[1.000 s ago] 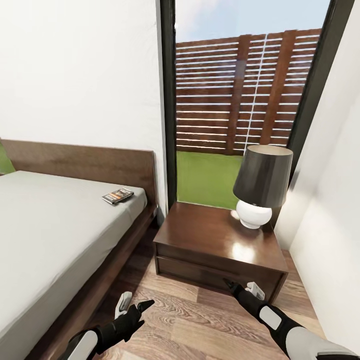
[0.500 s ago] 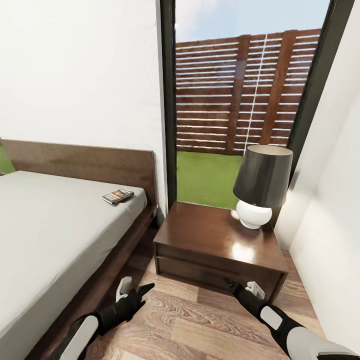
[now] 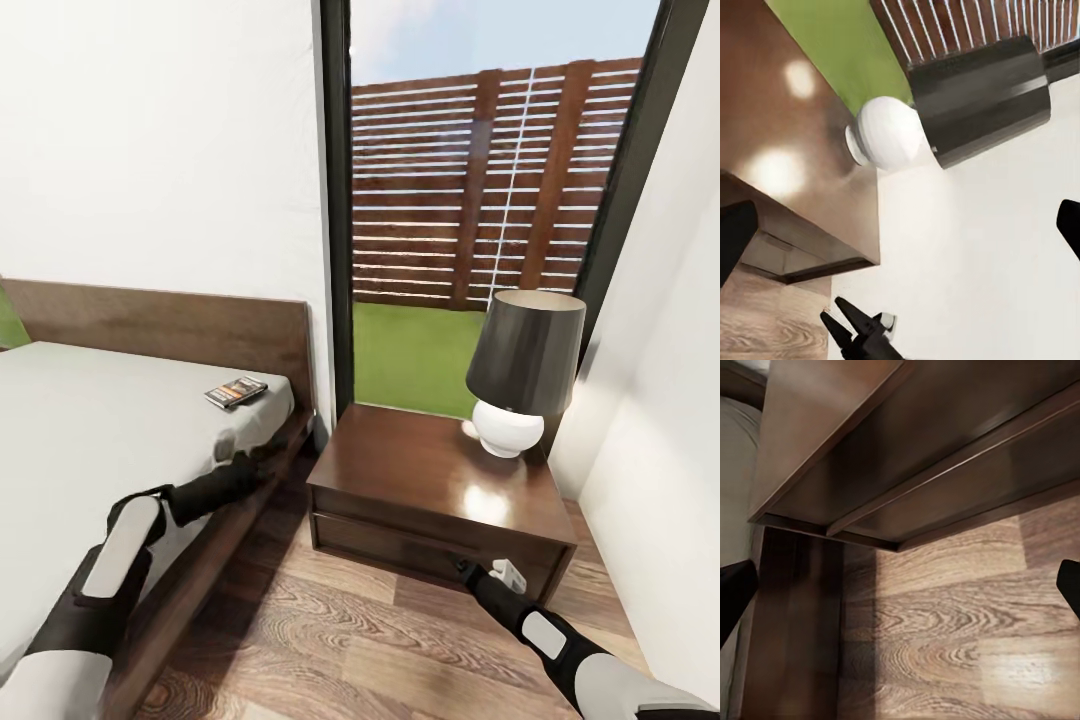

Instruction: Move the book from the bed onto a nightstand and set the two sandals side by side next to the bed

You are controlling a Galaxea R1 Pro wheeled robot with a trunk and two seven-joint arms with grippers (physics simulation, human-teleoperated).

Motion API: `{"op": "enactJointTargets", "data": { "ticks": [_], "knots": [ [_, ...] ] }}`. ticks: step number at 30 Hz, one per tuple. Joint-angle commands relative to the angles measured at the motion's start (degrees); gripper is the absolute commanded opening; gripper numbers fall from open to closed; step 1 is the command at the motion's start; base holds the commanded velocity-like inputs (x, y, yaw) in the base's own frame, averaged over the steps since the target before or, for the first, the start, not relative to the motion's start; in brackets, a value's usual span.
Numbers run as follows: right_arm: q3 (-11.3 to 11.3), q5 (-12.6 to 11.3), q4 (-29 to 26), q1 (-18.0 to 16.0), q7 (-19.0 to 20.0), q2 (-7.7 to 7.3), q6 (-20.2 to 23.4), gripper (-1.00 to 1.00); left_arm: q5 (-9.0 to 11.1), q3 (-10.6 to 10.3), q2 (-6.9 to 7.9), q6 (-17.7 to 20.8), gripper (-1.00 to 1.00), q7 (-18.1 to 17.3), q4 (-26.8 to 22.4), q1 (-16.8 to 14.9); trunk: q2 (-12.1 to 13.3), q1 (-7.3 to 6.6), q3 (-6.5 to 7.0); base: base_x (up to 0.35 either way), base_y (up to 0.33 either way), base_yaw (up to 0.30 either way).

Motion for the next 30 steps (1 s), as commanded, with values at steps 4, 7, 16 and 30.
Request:
{"op": "enactJointTargets", "data": {
  "ticks": [4, 7, 16, 30],
  "knots": [
    [0.45, -0.53, -0.03, -0.02, 0.67, -0.03, 1.06, 1.0, 2.01, 4.59, 2.0, 3.57, 1.0, 12.37, -0.28, -7.65, -0.02, -0.01, -0.06, 0.0, 0.0, 0.0],
    [0.69, -0.51, -0.03, -0.02, 0.79, -0.03, 1.47, 1.0, 6.39, 5.75, 4.5, 4.32, 1.0, 18.9, 1.22, -11.99, -0.02, -0.01, -0.06, 0.0, 0.0, 0.0],
    [3.44, -0.6, -0.04, -0.02, 1.08, -0.09, 2.14, 1.0, 28.16, 4.05, 16.82, 4.95, 1.0, 40.95, 8.1, -22.7, -0.02, -0.01, -0.06, 0.0, 0.0, 0.0],
    [4.47, -0.54, -0.04, -0.02, 3.28, -0.04, 2.04, 1.0, 42.82, -7.09, 40.25, 5.13, 1.0, 53.61, 7.1, -25.18, -0.02, -0.01, -0.06, 0.0, 0.0, 0.0]
  ]
}}
